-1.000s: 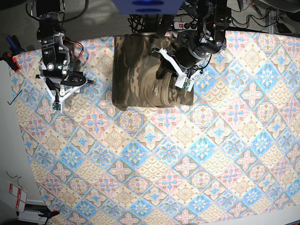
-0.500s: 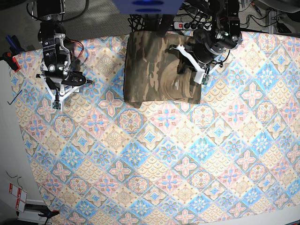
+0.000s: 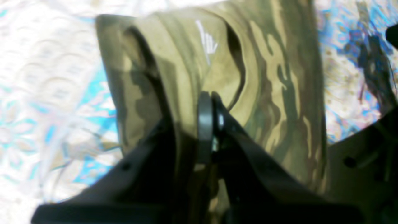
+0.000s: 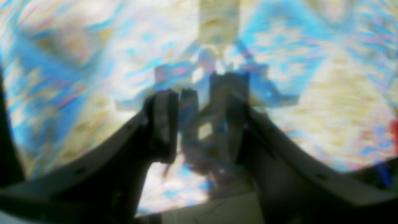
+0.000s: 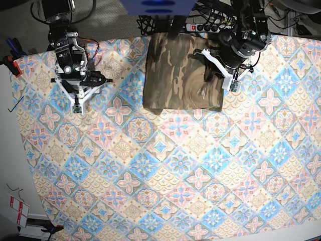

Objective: Fold the T-shirt properly

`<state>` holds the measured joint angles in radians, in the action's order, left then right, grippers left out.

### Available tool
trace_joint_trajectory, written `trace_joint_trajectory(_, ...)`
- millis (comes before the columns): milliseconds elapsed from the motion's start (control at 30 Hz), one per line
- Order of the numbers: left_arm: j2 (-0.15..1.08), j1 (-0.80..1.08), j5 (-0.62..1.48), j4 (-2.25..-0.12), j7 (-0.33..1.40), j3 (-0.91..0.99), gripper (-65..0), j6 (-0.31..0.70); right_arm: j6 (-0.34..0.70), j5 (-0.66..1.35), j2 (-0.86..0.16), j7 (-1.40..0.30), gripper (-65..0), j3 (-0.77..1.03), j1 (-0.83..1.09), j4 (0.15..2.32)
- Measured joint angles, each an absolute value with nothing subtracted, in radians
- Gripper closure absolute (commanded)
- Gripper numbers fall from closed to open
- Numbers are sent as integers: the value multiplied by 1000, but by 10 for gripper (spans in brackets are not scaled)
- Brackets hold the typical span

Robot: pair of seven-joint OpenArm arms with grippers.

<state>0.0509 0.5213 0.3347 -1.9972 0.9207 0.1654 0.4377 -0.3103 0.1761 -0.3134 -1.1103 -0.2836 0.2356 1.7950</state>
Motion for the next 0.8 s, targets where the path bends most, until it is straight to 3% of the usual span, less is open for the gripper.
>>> trace_joint_trajectory(233, 56, 521, 334, -1997, 921, 165, 0, 437, -304, 259, -252, -1110, -246, -405, 239, 1701)
trace_joint_trajectory(700, 56, 519, 289, -1977, 918, 191, 0, 438, -310, 252, -257, -1102, -246, -411, 216, 1708)
trace_joint_trajectory(800, 56, 519, 289, -1977, 925, 194, -81, 438, -310, 252, -258, -1102, -246, -411, 216, 1708)
